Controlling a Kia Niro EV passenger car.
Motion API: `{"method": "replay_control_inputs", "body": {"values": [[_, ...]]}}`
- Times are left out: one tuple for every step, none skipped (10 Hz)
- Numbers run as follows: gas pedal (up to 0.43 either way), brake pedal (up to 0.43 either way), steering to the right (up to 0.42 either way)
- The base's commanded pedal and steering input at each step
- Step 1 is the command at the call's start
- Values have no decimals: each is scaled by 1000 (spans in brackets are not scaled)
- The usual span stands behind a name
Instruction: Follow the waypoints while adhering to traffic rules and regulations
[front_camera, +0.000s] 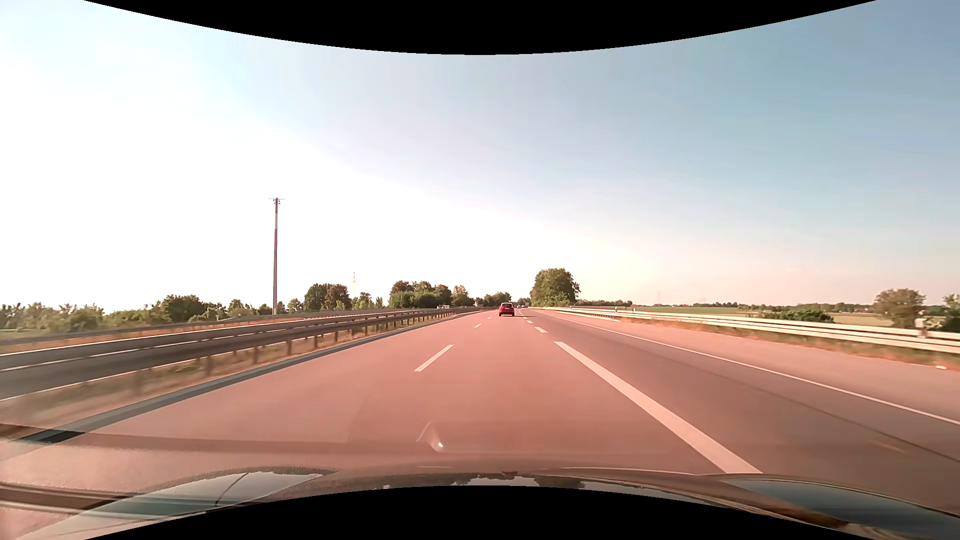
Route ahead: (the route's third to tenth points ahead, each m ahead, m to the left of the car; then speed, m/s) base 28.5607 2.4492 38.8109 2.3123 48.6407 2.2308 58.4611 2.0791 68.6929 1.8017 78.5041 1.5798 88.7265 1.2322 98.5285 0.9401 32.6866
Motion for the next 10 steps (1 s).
{"method": "replay_control_inputs", "body": {"values": [[339, 6, 0], [339, 6, 0], [339, 6, 0], [339, 6, 0], [339, 6, 0], [339, 6, 0], [339, 6, 1], [319, 6, 1], [287, 6, 2], [260, 6, 2]]}}
